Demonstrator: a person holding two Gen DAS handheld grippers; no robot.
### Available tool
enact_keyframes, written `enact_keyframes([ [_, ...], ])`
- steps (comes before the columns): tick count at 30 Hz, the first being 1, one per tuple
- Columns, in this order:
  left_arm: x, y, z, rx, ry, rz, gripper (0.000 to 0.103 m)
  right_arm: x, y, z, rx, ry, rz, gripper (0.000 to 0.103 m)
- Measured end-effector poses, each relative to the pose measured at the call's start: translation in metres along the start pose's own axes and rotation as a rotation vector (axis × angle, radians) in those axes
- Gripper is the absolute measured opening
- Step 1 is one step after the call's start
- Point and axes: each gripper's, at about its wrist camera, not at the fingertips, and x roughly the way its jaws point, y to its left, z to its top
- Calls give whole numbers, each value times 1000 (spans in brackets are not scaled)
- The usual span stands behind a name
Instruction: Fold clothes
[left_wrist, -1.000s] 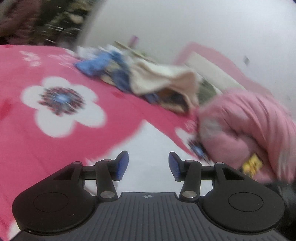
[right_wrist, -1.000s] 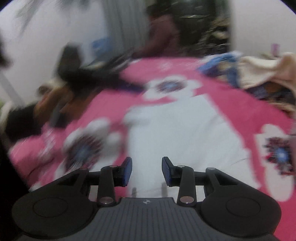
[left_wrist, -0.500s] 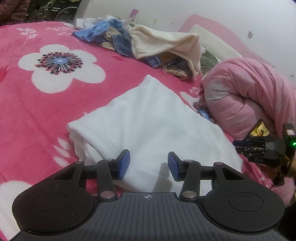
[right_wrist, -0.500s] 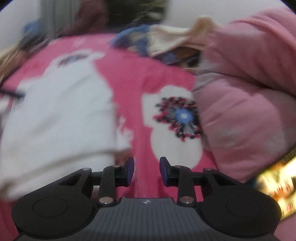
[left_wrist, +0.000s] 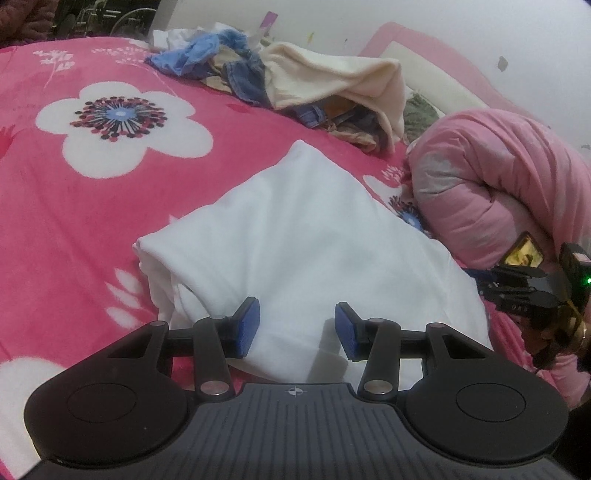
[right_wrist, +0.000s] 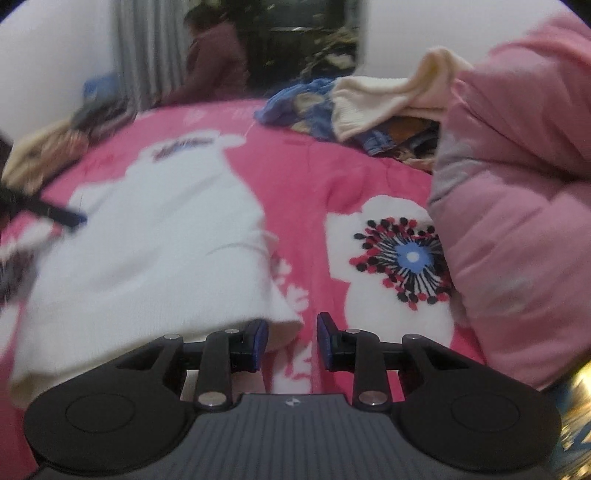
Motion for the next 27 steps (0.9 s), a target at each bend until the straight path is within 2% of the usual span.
enact_keyframes([
  [5, 0, 3, 1, -15, 9, -10, 45, 11, -6, -3, 88, -35, -2, 31],
  [9, 1, 3, 2, -12, 10, -7, 45, 21, -2, -7, 82, -43, -95, 31],
  [15, 1, 5, 1, -13, 4, -13, 45, 16, -1, -9, 95, -71, -24, 31],
  [19, 2, 7, 1, -20, 2, -21, 45, 26, 0, -2, 90, -98, -49, 31],
  [20, 2, 7, 1, -21, 1, -21, 45, 29, 3, -1, 71, -101, -69, 30],
  [22, 1, 7, 1, -22, 1, -21, 45, 31, 13, 1, 3, -69, -144, 2],
  [24, 1, 8, 1, -23, 0, -21, 44, 24, 25, 1, -67, -57, -250, 1],
  [27, 1, 10, 1, -32, -4, -28, 43, 6, 31, 0, -64, -31, -329, 0],
])
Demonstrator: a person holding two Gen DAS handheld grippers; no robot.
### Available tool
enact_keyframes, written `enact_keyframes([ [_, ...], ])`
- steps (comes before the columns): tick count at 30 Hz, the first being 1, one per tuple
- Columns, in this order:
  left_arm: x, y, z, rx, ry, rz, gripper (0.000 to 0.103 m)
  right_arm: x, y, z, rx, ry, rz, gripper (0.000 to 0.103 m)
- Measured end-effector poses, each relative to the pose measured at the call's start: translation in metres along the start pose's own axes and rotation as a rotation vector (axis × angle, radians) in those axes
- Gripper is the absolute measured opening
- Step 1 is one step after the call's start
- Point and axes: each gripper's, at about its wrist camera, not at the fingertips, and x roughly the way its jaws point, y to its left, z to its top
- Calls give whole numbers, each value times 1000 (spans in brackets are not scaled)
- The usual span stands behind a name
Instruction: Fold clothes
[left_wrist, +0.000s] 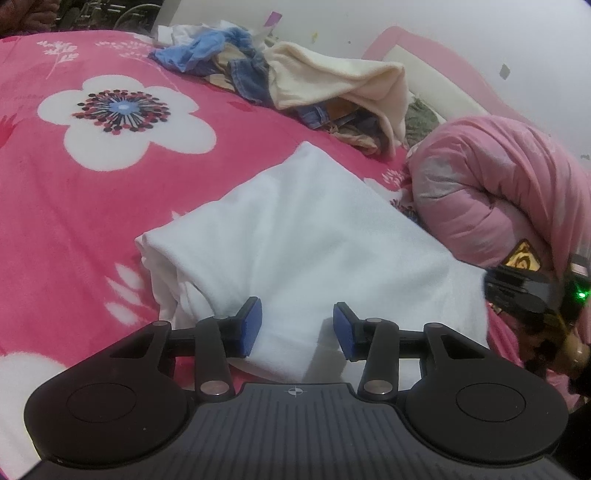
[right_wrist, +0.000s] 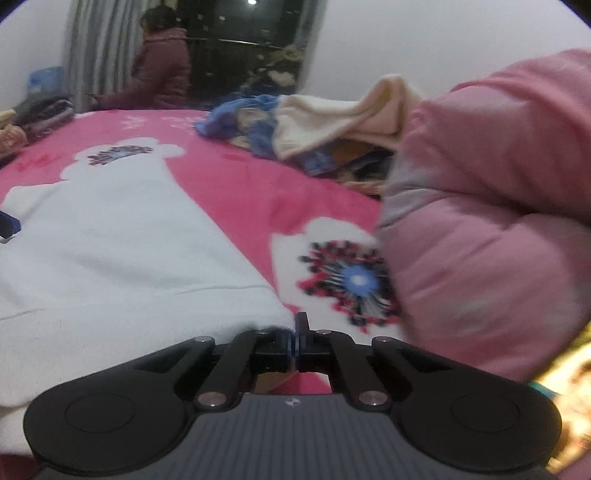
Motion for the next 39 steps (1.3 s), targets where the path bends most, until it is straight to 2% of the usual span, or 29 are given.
enact_keyframes([
  [3, 0, 2, 0, -14, -1, -8, 42, -10, -2, -6, 39, 62, -17, 0],
  [6, 1, 3, 1, -12, 0, -12, 42, -25, -1, -8, 70, 76, -21, 0],
  [9, 2, 4, 1, -14, 2, -12, 42, -24, -5, -17, 150, 142, -7, 0],
  [11, 1, 4, 2, -12, 2, -14, 42, -29, -3, -17, 126, 128, -22, 0],
  [14, 2, 4, 1, -9, 2, -18, 41, -18, -5, -31, 141, 184, -6, 0],
  [18, 1, 3, 2, 4, 8, -19, 41, -22, 8, -39, 32, 155, -24, 0],
  [24, -1, 2, 5, 13, 20, -25, 43, -27, 6, -43, -64, 136, 14, 2],
  [26, -2, -1, 6, 26, 24, -24, 44, -29, 2, -43, -85, 139, 36, 6],
  [28, -3, -4, 7, 42, 27, -20, 44, -32, -6, -42, -79, 152, 63, 14],
  [32, -2, -5, 7, 59, 30, -17, 45, -37, -26, -40, -4, 234, 64, 14],
  [35, -1, -4, 7, 59, 29, -25, 45, -45, -42, -33, 87, 252, 58, 15],
  [37, -1, -3, 7, 58, 29, -29, 45, -54, -39, -13, 115, 196, 104, 16],
  [39, 0, -2, 7, 55, 30, -32, 45, -58, -26, 11, 117, 135, 190, 16],
])
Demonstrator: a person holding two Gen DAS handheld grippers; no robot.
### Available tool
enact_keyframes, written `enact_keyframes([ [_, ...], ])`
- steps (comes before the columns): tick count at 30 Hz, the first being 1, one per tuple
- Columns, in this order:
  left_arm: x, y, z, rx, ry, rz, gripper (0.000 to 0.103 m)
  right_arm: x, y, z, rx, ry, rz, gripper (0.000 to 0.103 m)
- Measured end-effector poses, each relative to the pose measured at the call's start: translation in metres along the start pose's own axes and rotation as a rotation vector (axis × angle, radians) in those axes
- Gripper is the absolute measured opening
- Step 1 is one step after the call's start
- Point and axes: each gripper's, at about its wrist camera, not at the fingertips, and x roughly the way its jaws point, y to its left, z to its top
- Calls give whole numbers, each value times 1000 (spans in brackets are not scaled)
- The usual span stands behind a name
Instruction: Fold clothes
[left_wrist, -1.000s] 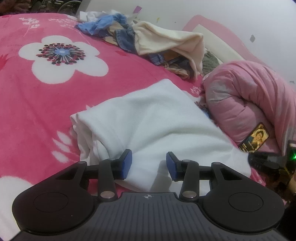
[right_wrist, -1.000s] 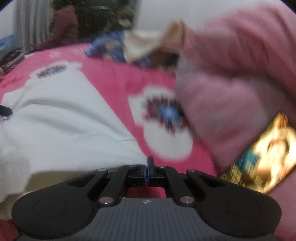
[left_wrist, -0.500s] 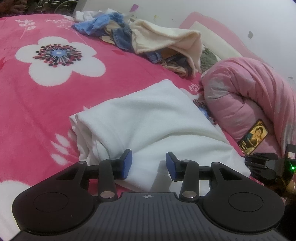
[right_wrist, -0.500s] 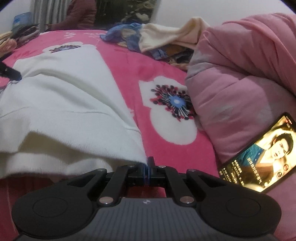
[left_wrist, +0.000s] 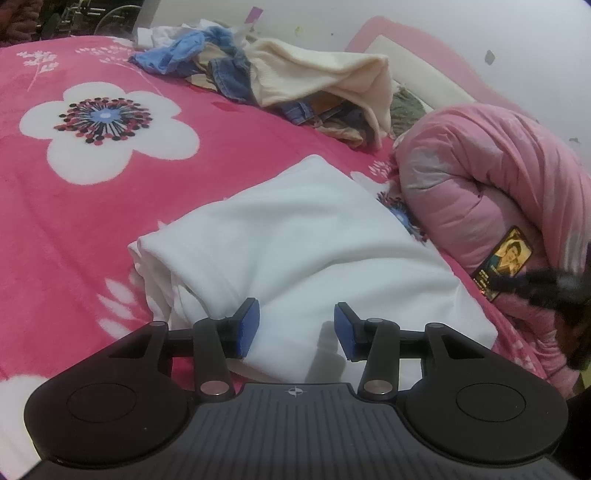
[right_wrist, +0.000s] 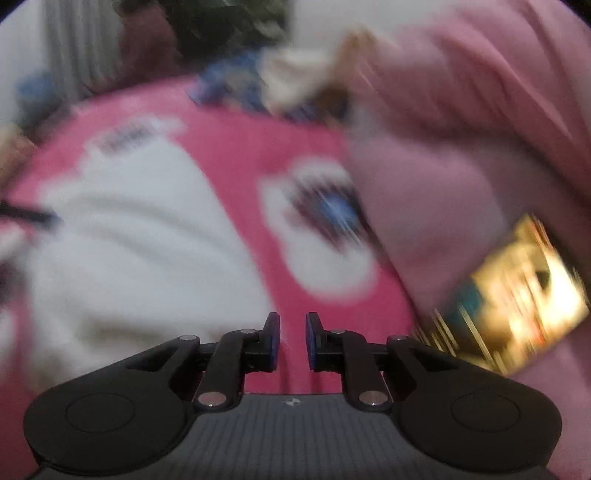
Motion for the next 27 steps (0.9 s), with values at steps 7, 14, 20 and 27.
enact_keyframes([
  [7, 0, 1, 1, -10, 1, -2, 45, 52, 51, -12, -82, 329, 198, 16],
  [14, -9, -3, 3, 26, -19, -2, 47, 27, 43, -6, -118, 462, 234, 19],
  [20, -19, -10, 11, 21, -57, -35, 48, 27, 72, 62, -112, 217, 395, 19],
  [27, 2, -59, -2, 167, 105, -243, 48, 98, 85, 56, -17, 433, 378, 19],
])
